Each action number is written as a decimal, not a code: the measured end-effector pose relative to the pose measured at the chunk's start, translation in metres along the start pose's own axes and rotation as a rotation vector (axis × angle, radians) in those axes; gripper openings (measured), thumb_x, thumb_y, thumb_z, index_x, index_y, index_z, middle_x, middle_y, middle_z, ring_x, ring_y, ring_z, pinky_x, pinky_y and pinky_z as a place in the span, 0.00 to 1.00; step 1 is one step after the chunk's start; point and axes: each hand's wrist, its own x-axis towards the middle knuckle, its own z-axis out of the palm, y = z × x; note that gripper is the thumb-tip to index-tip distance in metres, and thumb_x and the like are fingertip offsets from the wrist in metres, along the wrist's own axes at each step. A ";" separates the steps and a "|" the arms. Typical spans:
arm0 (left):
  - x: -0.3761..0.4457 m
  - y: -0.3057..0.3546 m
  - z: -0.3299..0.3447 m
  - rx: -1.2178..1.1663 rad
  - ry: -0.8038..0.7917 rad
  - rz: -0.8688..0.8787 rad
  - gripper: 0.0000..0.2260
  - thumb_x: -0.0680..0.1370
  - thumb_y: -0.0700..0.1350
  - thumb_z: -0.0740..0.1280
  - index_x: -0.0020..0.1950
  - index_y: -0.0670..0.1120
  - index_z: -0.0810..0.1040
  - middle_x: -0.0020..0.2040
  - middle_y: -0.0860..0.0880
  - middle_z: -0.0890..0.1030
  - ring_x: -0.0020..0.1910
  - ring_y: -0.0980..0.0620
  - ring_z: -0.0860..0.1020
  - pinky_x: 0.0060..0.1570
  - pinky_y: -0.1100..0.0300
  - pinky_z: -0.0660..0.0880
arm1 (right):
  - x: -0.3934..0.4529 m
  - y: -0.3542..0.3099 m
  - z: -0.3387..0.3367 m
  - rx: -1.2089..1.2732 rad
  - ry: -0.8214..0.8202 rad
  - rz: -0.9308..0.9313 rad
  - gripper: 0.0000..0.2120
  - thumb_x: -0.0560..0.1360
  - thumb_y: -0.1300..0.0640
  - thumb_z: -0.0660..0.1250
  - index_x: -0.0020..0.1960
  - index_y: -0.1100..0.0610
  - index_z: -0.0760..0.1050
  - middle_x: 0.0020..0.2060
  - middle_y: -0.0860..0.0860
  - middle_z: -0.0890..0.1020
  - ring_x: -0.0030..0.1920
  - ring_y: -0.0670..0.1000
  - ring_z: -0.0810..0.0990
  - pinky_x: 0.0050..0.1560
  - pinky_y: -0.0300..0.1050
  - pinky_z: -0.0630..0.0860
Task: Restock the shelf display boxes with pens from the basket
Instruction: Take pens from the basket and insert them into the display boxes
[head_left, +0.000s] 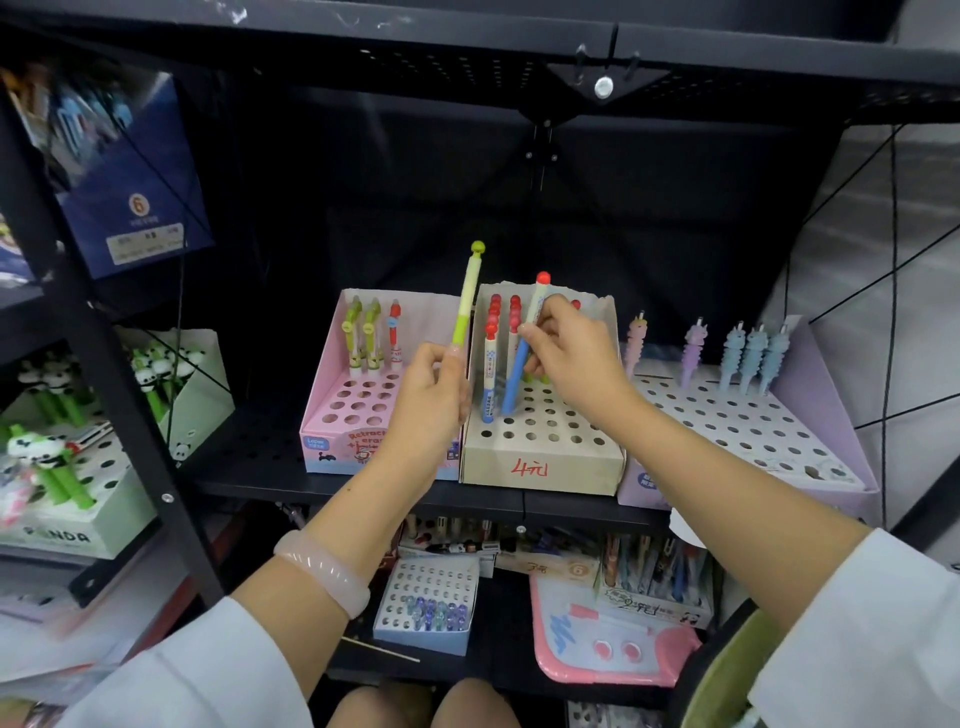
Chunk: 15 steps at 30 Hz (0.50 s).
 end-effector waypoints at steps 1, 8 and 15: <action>0.000 -0.002 -0.001 0.011 0.010 -0.006 0.09 0.82 0.45 0.54 0.42 0.48 0.67 0.21 0.58 0.69 0.22 0.62 0.67 0.24 0.70 0.67 | 0.000 0.001 -0.001 -0.013 -0.006 -0.014 0.13 0.79 0.57 0.61 0.39 0.45 0.64 0.36 0.49 0.78 0.31 0.41 0.78 0.33 0.29 0.75; 0.000 -0.010 -0.004 -0.029 -0.018 -0.018 0.06 0.81 0.41 0.54 0.47 0.49 0.67 0.26 0.57 0.77 0.28 0.62 0.76 0.29 0.69 0.73 | -0.016 0.017 0.013 -0.281 -0.265 0.053 0.10 0.77 0.54 0.65 0.39 0.48 0.66 0.34 0.44 0.77 0.34 0.42 0.78 0.38 0.37 0.77; -0.005 -0.003 -0.006 -0.019 -0.078 0.026 0.05 0.81 0.41 0.56 0.47 0.49 0.67 0.27 0.56 0.78 0.29 0.62 0.77 0.30 0.69 0.73 | -0.015 0.004 0.002 -0.209 -0.058 0.085 0.05 0.76 0.51 0.65 0.48 0.53 0.72 0.34 0.44 0.76 0.34 0.40 0.74 0.34 0.32 0.68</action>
